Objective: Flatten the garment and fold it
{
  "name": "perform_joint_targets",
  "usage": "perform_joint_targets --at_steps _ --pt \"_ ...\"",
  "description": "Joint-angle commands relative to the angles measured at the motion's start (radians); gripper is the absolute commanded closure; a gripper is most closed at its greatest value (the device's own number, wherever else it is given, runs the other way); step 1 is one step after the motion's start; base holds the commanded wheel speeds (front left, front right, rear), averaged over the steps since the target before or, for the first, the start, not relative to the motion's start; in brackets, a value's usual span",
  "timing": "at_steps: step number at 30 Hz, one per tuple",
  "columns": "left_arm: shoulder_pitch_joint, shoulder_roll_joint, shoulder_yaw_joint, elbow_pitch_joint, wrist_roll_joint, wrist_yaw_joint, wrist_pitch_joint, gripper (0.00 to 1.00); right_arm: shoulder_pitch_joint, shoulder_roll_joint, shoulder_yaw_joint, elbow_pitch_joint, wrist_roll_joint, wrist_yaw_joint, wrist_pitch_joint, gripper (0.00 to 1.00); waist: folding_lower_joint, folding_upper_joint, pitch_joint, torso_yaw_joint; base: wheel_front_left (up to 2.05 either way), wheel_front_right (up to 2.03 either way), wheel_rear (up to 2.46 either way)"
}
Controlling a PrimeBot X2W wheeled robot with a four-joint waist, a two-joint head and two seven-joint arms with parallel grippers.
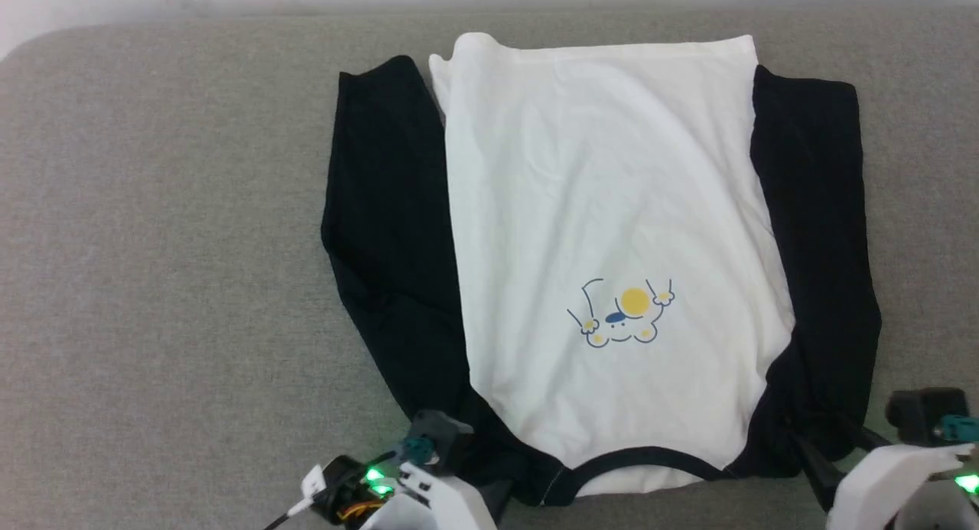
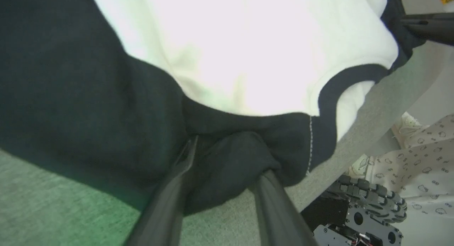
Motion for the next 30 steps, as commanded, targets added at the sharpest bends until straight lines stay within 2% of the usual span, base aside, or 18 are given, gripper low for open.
perform_joint_targets --at_steps 1,6,11,16,20,22,25,30 --pt "0.037 0.022 0.032 -0.017 -0.021 0.036 -0.014 0.0 0.027 0.002 -0.025 -0.027 0.018 -0.002 0.01 0.0 -0.0001 0.0 -0.016 0.006 0.0 0.0 0.0" --pt "0.133 0.063 0.158 -0.214 -0.068 0.125 -0.132 0.0 0.089 0.037 -0.131 -0.206 0.043 -0.002 0.016 0.0 -0.0001 0.0 -0.049 0.012 0.0 0.0 0.0" --pt "0.191 0.084 0.291 -0.369 -0.006 0.263 -0.313 0.0 0.11 0.101 -0.217 -0.361 -0.029 -0.002 -0.052 0.0 -0.0001 0.0 -0.076 0.02 0.0 0.0 0.0" --pt "0.241 0.061 0.333 -0.405 0.056 0.336 -0.439 0.0 0.108 0.16 -0.223 -0.427 -0.099 -0.002 -0.143 0.0 -0.0001 0.0 -0.097 0.023 0.0 0.0 0.0" --pt "0.269 0.027 0.344 -0.395 0.16 0.391 -0.483 0.0 0.109 0.19 -0.233 -0.431 -0.178 -0.002 -0.265 0.0 -0.0001 0.0 -0.116 0.03 0.0 0.0 0.0" --pt "0.291 -0.011 0.354 -0.393 0.203 0.413 -0.489 0.0 0.115 0.2 -0.247 -0.418 -0.21 -0.002 -0.325 0.0 -0.0001 0.0 -0.123 0.034 0.0 0.0 0.0" --pt "0.323 -0.063 0.372 -0.395 0.27 0.42 -0.49 0.0 0.128 0.206 -0.25 -0.387 -0.241 -0.002 -0.392 0.0 -0.0001 0.0 -0.127 0.037 0.0 0.0 0.0" --pt "0.333 -0.087 0.407 -0.387 0.322 0.373 -0.49 0.0 0.123 0.207 -0.234 -0.338 -0.208 -0.002 -0.438 0.0 -0.0001 0.0 -0.113 0.027 0.0 0.0 0.0"
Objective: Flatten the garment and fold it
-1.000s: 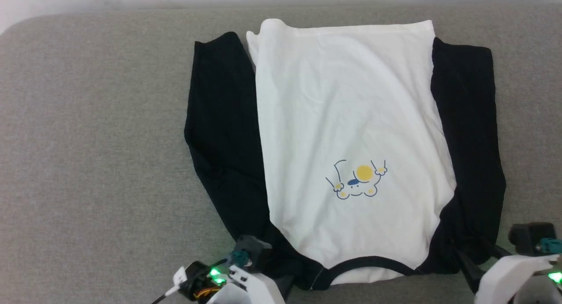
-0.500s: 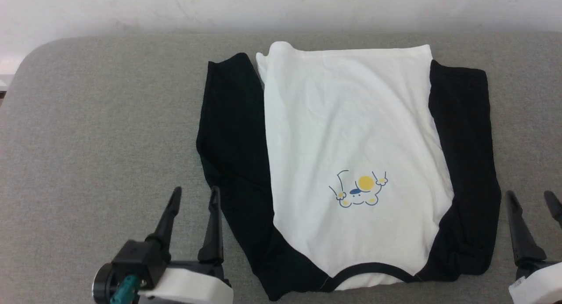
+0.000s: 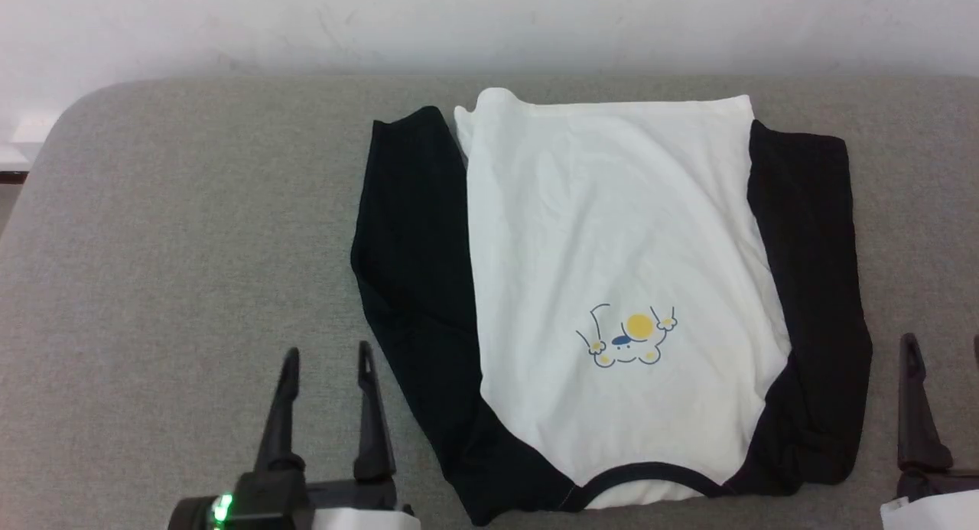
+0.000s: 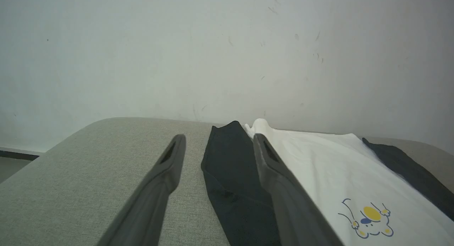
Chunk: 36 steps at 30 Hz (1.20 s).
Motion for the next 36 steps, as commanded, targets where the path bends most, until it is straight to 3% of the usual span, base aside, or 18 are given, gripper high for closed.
perform_joint_targets --at_steps 1,4,5,7,11,17,24,30,36 --pt "-0.015 0.004 0.025 0.0 0.019 -0.023 -0.005 0.0 -0.008 0.004 0.009 0.007 0.006 -0.002 -0.012 0.0 0.0001 -0.0001 0.015 -0.007 0.0 0.0 0.0" --pt "-0.069 0.031 0.043 -0.001 0.021 -0.083 -0.005 0.0 -0.024 0.004 0.009 0.005 0.006 -0.002 -0.017 0.0 0.0001 -0.0001 0.038 -0.009 0.0 0.0 0.0" --pt "-0.069 0.031 0.043 -0.001 0.021 -0.083 -0.005 0.0 -0.024 0.004 0.009 0.005 0.006 -0.002 -0.017 0.0 0.0001 -0.0001 0.038 -0.009 0.0 0.0 0.0" --pt "-0.185 0.076 0.052 -0.007 0.014 -0.158 0.027 0.0 -0.044 0.004 0.006 -0.004 0.006 -0.002 -0.015 0.0 0.0001 -0.0001 0.07 -0.004 0.0 0.0 0.0" --pt "-0.418 0.147 0.059 -0.012 0.016 -0.263 0.185 0.0 -0.082 0.004 0.011 -0.023 0.013 -0.002 -0.009 0.0 0.0001 -0.0001 0.129 -0.002 0.0 0.0 0.0" --pt "-0.787 0.191 0.073 0.078 -0.015 -0.388 0.447 0.0 -0.161 0.004 0.026 -0.055 0.008 -0.002 -0.01 0.0 0.0001 -0.0001 0.245 -0.021 0.0 0.0 0.0" --pt "-1.067 0.192 0.079 0.271 -0.065 -0.476 0.636 0.0 -0.235 -0.002 0.049 -0.081 0.0 -0.002 -0.01 0.0 0.0001 -0.0001 0.379 -0.052 0.0 0.0 0.0" --pt "-1.229 0.198 0.022 0.42 -0.076 -0.566 0.805 0.0 -0.274 -0.02 0.053 -0.073 0.017 -0.002 -0.008 0.0 0.0001 -0.0001 0.488 -0.068 0.0 0.0 0.0" --pt "-1.289 0.217 0.003 0.519 -0.097 -0.583 0.984 0.0 -0.302 -0.034 0.071 -0.071 0.033 -0.002 -0.016 0.0 0.0001 -0.0001 0.557 -0.097 0.0 0.0 0.0"
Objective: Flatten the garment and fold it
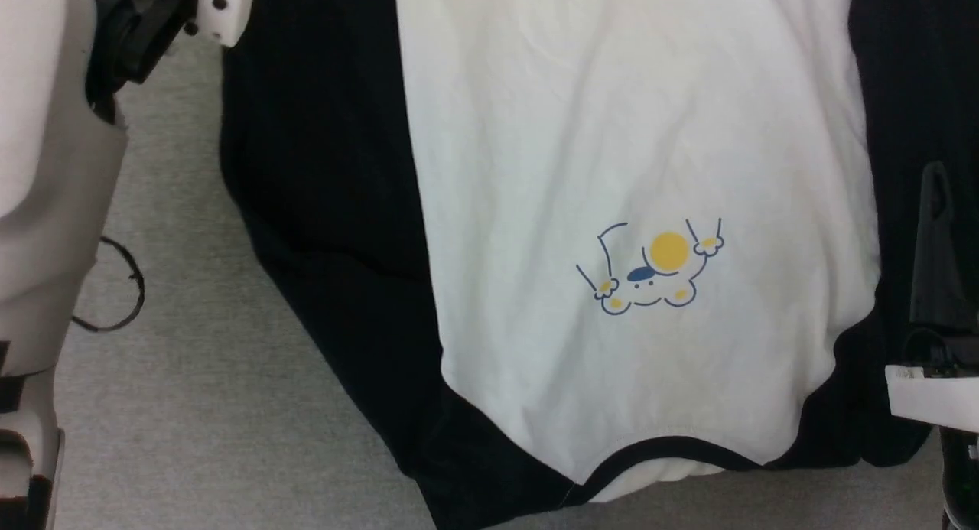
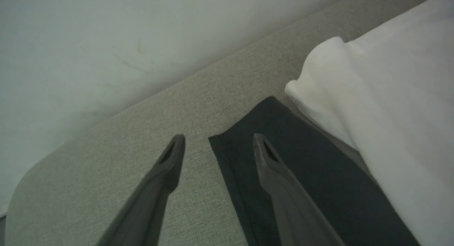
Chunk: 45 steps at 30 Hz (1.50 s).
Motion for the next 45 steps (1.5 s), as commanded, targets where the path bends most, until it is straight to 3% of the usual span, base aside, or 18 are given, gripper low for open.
perform_joint_targets --at_steps 1,5,12,13,14,15,21,32,38,45 --pt "-0.014 0.007 0.003 0.012 -0.013 0.008 0.03 0.0 -0.019 -0.007 0.005 0.0 0.007 -0.002 -0.009 0.0 -0.0003 0.0002 0.077 -0.043 0.0 0.0 0.0" --pt "-0.003 0.01 0.029 0.02 -0.046 0.048 0.097 0.0 -0.029 -0.012 0.002 0.002 0.01 -0.002 -0.012 0.0 -0.0003 0.0002 0.098 -0.058 0.0 0.0 0.0" --pt "0.042 0.04 0.055 0.016 -0.059 0.092 0.121 0.0 -0.033 -0.016 -0.006 0.006 0.017 -0.002 -0.01 0.0 -0.0003 0.0002 0.116 -0.078 0.0 0.0 0.0" --pt "0.051 0.039 0.058 0.017 -0.067 0.096 0.126 0.53 -0.033 -0.016 -0.008 0.006 0.018 -0.002 -0.009 0.0 -0.0003 0.0002 0.118 -0.079 0.0 0.0 0.0" --pt "0.058 0.039 0.059 0.017 -0.073 0.096 0.13 0.85 -0.032 -0.017 -0.012 0.005 0.018 -0.002 -0.008 0.0 -0.0003 0.0002 0.119 -0.078 0.0 0.0 0.0" --pt "0.065 0.039 0.06 0.016 -0.08 0.096 0.132 1.0 -0.032 -0.018 -0.014 0.004 0.018 -0.002 -0.007 0.0 -0.0003 0.0002 0.119 -0.078 0.0 0.0 0.0" --pt "0.102 0.036 0.085 0.003 -0.114 0.108 0.103 1.0 -0.041 -0.022 -0.019 -0.001 0.013 -0.002 0.0 0.0 -0.0003 0.0002 0.105 -0.068 0.0 0.0 0.0" --pt "0.184 0.021 0.184 -0.047 -0.174 0.12 -0.126 1.0 -0.009 -0.009 -0.014 0.021 0.002 -0.002 0.015 0.0 -0.0003 0.0002 -0.057 -0.02 0.0 0.0 0.0" --pt "0.319 0.062 0.242 -0.126 -0.231 0.103 -0.191 1.0 0.047 0.013 -0.02 0.029 -0.011 -0.002 0.034 0.0 -0.0003 0.0002 -0.222 0.008 0.0 0.0 0.0" --pt "0.538 0.168 0.375 -0.252 -0.301 0.144 -0.187 1.0 0.119 0.031 -0.027 0.025 -0.02 -0.002 0.061 0.0 -0.0003 0.0002 -0.365 0.03 0.0 0.0 0.0"
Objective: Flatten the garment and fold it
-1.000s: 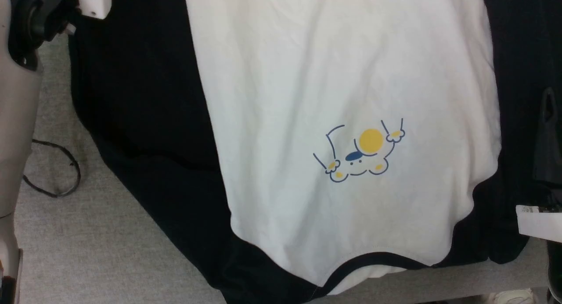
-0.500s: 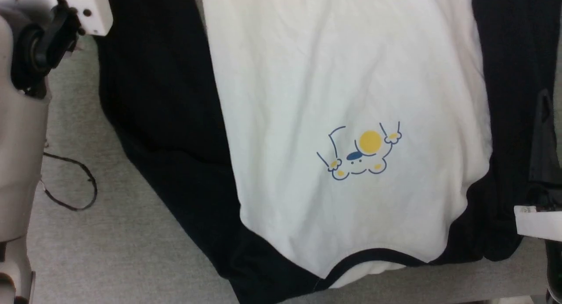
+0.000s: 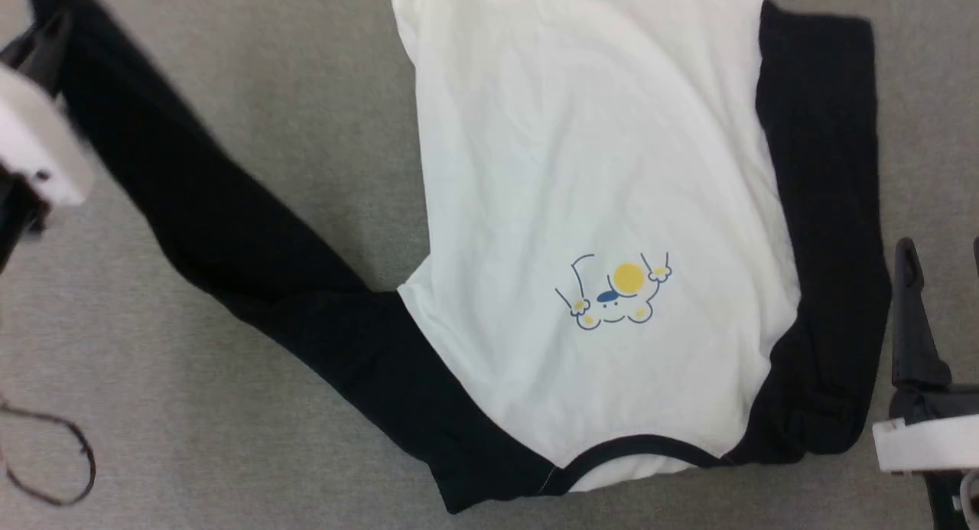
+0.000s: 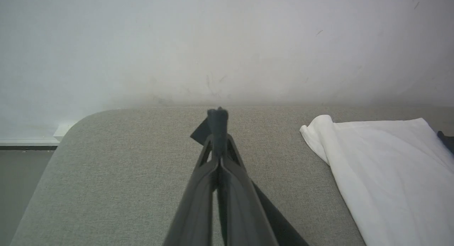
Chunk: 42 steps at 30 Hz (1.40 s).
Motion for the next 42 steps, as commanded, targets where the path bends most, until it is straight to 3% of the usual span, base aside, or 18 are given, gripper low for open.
perform_joint_targets --at_steps 1,5,11,19,27,31,35,42 --pt "0.068 0.025 0.038 -0.033 -0.018 0.018 0.001 1.0 0.024 0.005 -0.008 -0.005 -0.004 -0.002 0.007 0.0 0.0003 0.0 -0.147 0.044 0.0 0.0 0.0" --pt "0.204 0.054 0.115 -0.102 -0.038 0.068 -0.004 1.0 0.057 0.007 -0.02 -0.007 0.014 -0.002 0.015 0.0 0.0003 0.0 -0.186 0.064 0.0 0.0 0.0" --pt "0.372 0.049 0.185 -0.177 -0.047 0.126 -0.021 1.0 0.088 0.007 -0.027 -0.008 0.038 -0.002 0.021 0.0 0.0003 0.0 -0.231 0.093 0.0 0.0 0.0" --pt "0.441 0.019 0.163 -0.242 -0.046 0.136 -0.029 1.0 0.097 0.007 -0.021 -0.003 0.054 -0.002 0.019 0.0 0.0003 0.0 -0.258 0.104 0.0 0.0 0.0" --pt "0.374 -0.015 0.028 -0.361 0.027 0.102 -0.057 1.0 0.107 0.007 -0.058 -0.006 0.056 -0.002 0.018 0.0 0.0003 0.0 -0.273 0.092 0.0 0.0 0.0" --pt "0.297 -0.082 -0.105 -0.421 0.074 0.076 -0.063 1.0 0.105 0.007 -0.085 -0.018 0.055 -0.002 0.025 0.0 0.0003 0.0 -0.27 0.087 0.0 0.0 0.0" --pt "0.203 -0.205 -0.281 -0.435 0.132 0.059 -0.056 1.0 0.095 0.007 -0.119 -0.029 0.052 -0.002 0.029 0.0 0.0003 0.0 -0.264 0.083 0.0 0.0 0.0" --pt "0.083 -0.47 -0.55 -0.206 0.224 0.02 -0.137 1.0 0.076 0.007 -0.158 -0.035 0.053 -0.002 0.032 0.0 0.0003 0.0 -0.268 0.073 0.0 0.0 0.0"
